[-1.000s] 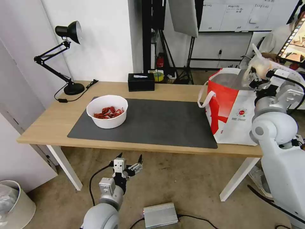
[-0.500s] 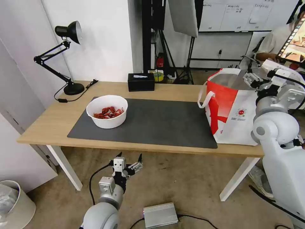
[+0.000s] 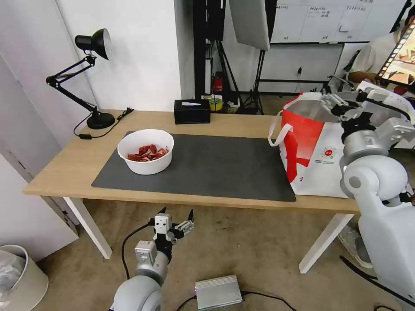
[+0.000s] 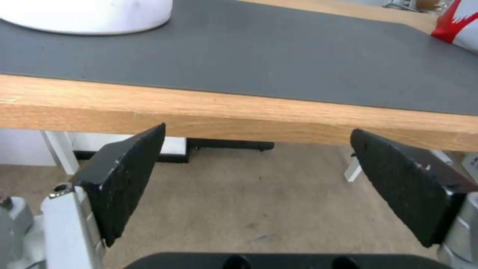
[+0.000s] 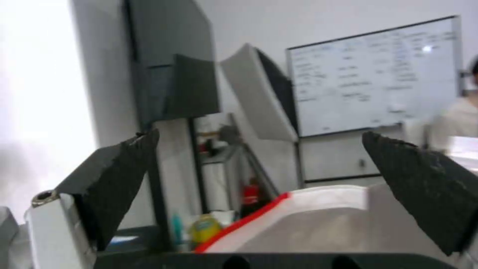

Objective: Pick up the trash from the table and place it into the takeout bag.

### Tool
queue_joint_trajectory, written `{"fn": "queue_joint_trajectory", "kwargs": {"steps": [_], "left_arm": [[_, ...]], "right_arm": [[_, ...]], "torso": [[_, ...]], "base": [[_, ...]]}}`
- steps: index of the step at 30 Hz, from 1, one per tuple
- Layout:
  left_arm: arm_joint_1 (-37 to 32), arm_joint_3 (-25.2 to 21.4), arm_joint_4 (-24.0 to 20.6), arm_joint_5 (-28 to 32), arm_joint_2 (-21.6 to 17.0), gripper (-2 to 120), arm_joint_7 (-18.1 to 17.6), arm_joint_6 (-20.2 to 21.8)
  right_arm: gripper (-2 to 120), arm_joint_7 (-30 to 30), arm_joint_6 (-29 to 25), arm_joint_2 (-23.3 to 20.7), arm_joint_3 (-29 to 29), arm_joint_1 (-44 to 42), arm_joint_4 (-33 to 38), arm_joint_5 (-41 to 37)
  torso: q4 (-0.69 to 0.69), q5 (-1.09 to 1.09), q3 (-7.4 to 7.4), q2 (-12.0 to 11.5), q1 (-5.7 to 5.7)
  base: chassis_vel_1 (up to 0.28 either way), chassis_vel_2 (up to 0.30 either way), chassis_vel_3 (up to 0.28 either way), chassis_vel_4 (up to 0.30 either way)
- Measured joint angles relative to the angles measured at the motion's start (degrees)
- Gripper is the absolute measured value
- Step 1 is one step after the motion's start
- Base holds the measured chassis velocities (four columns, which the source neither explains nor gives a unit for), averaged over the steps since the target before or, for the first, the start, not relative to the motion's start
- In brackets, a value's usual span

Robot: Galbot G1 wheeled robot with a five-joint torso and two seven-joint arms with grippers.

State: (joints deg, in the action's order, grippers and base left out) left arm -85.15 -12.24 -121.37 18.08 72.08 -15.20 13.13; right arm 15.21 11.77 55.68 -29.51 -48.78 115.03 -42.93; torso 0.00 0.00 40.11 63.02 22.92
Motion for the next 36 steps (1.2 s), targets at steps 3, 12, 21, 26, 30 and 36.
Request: {"fn": "queue_joint_trajectory", "kwargs": {"steps": [3,12,21,26,30,36], "left_arm": [[0.04,-0.06,-0.02,0.12,-0.15,100,0.00,0.00],[0.80,-0.35,0.46,0.65,-0.58,100,-0.02,0.00],[1.51,-0.34,0.92,1.40,-0.79,100,-0.05,-0.08],[1.60,-0.35,0.86,1.51,-0.94,100,-0.03,-0.10],[1.48,-0.38,0.65,1.51,-0.96,100,-0.02,-0.12],[1.33,-0.38,0.31,1.46,-0.89,100,0.00,-0.12]], "right_arm": [[100,-2.83,-0.23,-0.55,0.11,-1.70,1.06,-0.19],[100,-5.57,6.08,-2.98,1.44,-10.29,7.28,2.09],[100,-2.92,11.09,-3.55,3.53,-21.58,12.03,5.69],[100,-0.51,12.08,-2.32,3.71,-27.61,14.29,7.35],[100,1.40,12.18,-1.61,3.87,-31.20,15.55,8.50],[100,3.70,13.11,-0.80,3.96,-34.56,16.77,8.26]], "torso": [[-0.01,0.01,0.00,0.00,0.00],[0.00,0.01,0.00,0.00,0.00],[0.01,0.00,0.00,0.00,0.00],[0.00,0.01,0.00,0.00,0.00],[0.00,0.01,-0.01,0.01,-0.01],[0.00,0.00,0.00,0.00,-0.01]], "base": [[0.000,0.000,0.000,0.000],[0.000,0.000,0.000,0.000],[0.000,0.000,0.000,0.000],[0.000,0.000,0.000,0.000],[0.000,0.000,0.000,0.000],[0.000,0.000,0.000,0.000]]}}
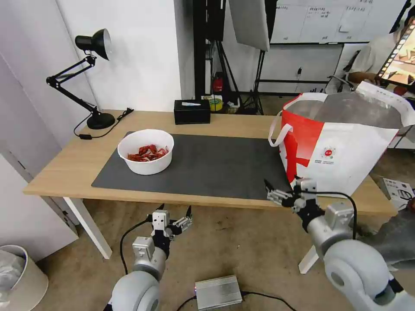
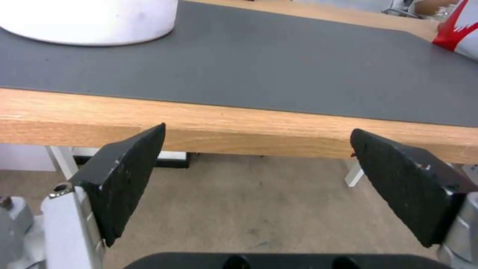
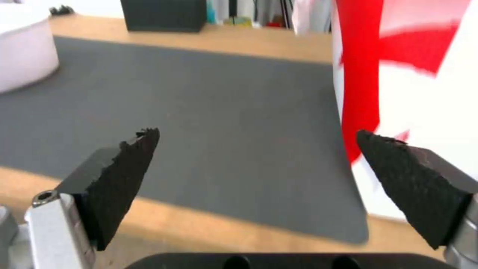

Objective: Pick up the trash from the table and place it into the takeout bag.

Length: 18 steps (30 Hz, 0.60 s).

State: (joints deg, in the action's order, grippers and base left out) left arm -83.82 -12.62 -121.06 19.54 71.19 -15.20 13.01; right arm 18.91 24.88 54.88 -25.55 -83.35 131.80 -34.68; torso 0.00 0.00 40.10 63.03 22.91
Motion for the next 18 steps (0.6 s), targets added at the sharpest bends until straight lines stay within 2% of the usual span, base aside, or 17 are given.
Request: {"fn": "queue_joint_trajectory", "kwargs": {"steps": [8,18], "left_arm": [[-0.08,-0.13,-0.19,-0.01,-0.18,100,0.04,-0.01],[0.01,-0.41,-0.31,0.33,-0.76,100,0.08,-0.16]], "right_arm": [[100,3.65,1.28,1.38,0.54,-4.18,0.98,-2.53],[100,5.34,1.51,2.13,0.71,-4.47,1.06,-2.86]], "torso": [[0.00,0.00,0.00,0.00,0.00],[0.00,0.00,0.00,-0.01,0.00]], "base": [[0.000,0.000,0.000,0.000],[0.000,0.000,0.000,0.000]]}}
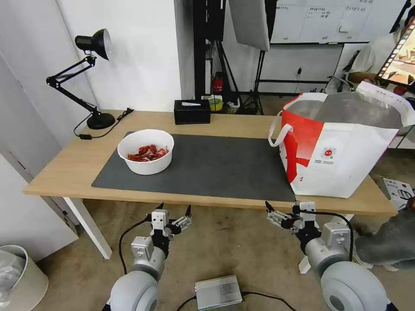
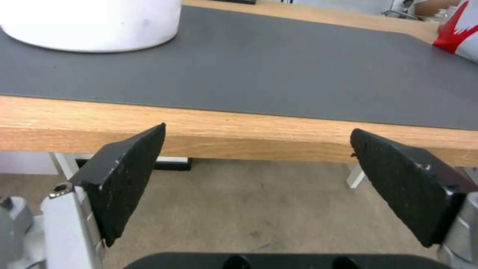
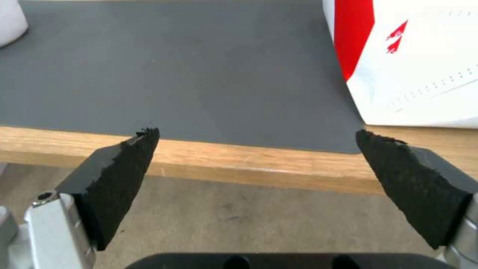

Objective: Pick up the trash from the table and place it into the takeout bag.

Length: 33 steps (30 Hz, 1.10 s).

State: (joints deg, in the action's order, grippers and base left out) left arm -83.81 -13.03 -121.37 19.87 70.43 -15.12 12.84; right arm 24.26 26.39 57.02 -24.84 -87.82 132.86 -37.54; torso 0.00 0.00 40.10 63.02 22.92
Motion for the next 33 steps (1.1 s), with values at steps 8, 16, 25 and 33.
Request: {"fn": "queue_joint_trajectory", "kwargs": {"steps": [8,16,25,33], "left_arm": [[0.22,0.21,0.28,0.15,0.09,100,0.04,-0.02],[0.62,-0.23,0.38,1.01,-0.13,100,0.00,0.02],[2.94,-1.48,0.04,3.73,-1.06,100,-1.61,1.12],[7.90,-3.79,-0.36,10.35,-3.86,100,-4.30,4.58]], "right_arm": [[100,0.52,-0.24,0.22,0.02,0.27,-0.01,0.12],[100,0.52,-0.31,0.22,0.02,0.34,-0.05,0.16],[100,0.47,-0.35,0.20,0.02,0.37,-0.08,0.20],[100,0.44,-0.40,0.20,0.01,0.40,-0.09,0.20]], "torso": [[0.00,0.00,0.00,0.00,0.00],[0.00,0.00,0.00,0.00,0.00],[0.00,0.00,0.00,0.00,0.00],[0.00,0.00,0.00,0.00,0.00]], "base": [[0.000,0.000,0.000,0.000],[0.000,0.000,0.000,0.000],[0.000,0.000,0.000,0.000],[0.000,0.000,0.000,0.000]]}}
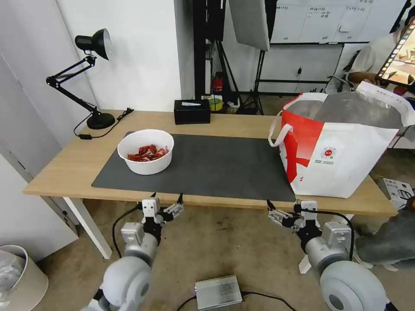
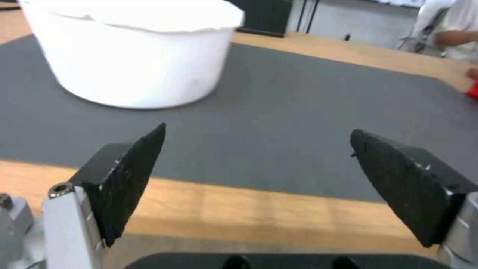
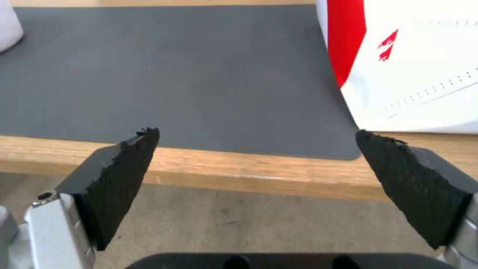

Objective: Pick up the trash from the table and place it into the takeout bag.

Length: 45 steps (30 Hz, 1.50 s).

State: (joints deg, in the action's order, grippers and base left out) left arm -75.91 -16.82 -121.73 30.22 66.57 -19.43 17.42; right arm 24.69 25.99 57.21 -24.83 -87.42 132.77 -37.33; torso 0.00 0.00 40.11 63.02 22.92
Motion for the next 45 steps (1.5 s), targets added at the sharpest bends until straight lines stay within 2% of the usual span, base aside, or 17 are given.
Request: {"fn": "queue_joint_trajectory", "kwargs": {"steps": [6,9,14,18,19,22,23,26,30,33,38,41,45], "left_arm": [[4.56,-1.28,1.37,4.39,-2.71,100,-2.32,3.03],[9.39,-1.58,2.86,9.25,-5.16,100,-5.15,5.43],[13.79,-1.38,4.81,13.20,-7.25,100,-8.49,8.47],[18.68,-0.68,7.22,16.93,-8.70,100,-15.24,14.73],[18.68,-0.68,7.22,16.93,-8.70,100,-15.24,14.73],[21.23,-0.50,8.23,20.09,-9.55,100,-20.10,18.48],[21.23,-0.50,8.23,20.09,-9.55,100,-20.10,18.48],[23.17,-0.54,8.62,24.86,-10.01,100,-23.12,19.81],[24.01,-0.87,8.58,28.57,-10.06,100,-24.25,20.13],[24.62,-2.13,7.60,35.39,-10.18,100,-25.68,20.27],[25.85,-2.82,7.39,40.48,-10.20,100,-28.09,20.41],[28.99,-2.87,8.53,45.21,-9.99,100,-30.52,20.54],[32.39,-2.20,10.07,47.64,-9.83,100,-32.45,21.10]], "right_arm": [[100,-0.02,-0.01,-0.01,0.00,0.01,0.00,0.00],[100,-0.03,-0.01,-0.01,0.00,0.02,0.00,0.00],[100,-0.04,-0.01,-0.01,0.00,0.02,0.00,0.00],[100,-0.05,-0.01,-0.01,0.00,0.02,-0.01,0.00],[100,-0.05,-0.01,-0.01,0.00,0.02,-0.01,0.00],[100,-0.05,-0.01,-0.01,0.00,0.02,0.00,0.00],[100,-0.05,-0.01,-0.01,0.00,0.02,0.00,0.00],[100,-0.05,-0.01,-0.01,0.00,0.02,-0.01,0.00],[100,-0.05,-0.01,-0.01,0.00,0.02,0.00,0.00],[100,-0.06,-0.01,-0.01,0.00,0.02,-0.01,0.00],[100,-0.05,-0.01,-0.01,0.00,0.02,-0.01,0.00],[100,-0.05,-0.01,-0.01,0.00,0.02,-0.01,0.00],[100,-0.06,0.00,-0.01,0.00,0.02,-0.01,0.00]], "torso": [[-0.01,0.01,0.00,0.00,0.00],[0.01,0.00,0.00,0.00,0.00],[0.00,0.00,0.00,0.00,0.00],[0.00,0.00,0.00,0.00,0.00],[0.00,0.00,0.00,0.00,0.00],[0.00,0.00,0.00,0.00,0.00],[0.00,0.00,0.00,0.00,0.00],[-0.01,0.00,0.00,0.00,0.00],[0.00,-0.01,0.00,0.00,0.01],[0.00,0.00,0.00,0.01,0.00],[-0.01,0.00,0.00,0.01,0.00],[-0.01,0.00,0.00,0.01,0.00],[0.00,-0.01,0.00,0.01,0.00]], "base": [[0.000,0.000,0.000,0.000],[0.000,0.000,0.000,0.000],[0.000,0.000,0.000,0.000],[0.000,0.000,0.000,0.000],[0.000,0.000,0.000,0.000],[0.000,0.000,0.000,0.000],[0.000,0.000,0.000,0.000],[0.000,0.000,0.000,0.000],[0.000,0.000,0.000,0.000],[0.000,0.000,0.000,0.000],[0.000,0.000,0.000,0.000],[0.000,0.000,0.000,0.000],[0.000,0.000,0.000,0.000]]}}
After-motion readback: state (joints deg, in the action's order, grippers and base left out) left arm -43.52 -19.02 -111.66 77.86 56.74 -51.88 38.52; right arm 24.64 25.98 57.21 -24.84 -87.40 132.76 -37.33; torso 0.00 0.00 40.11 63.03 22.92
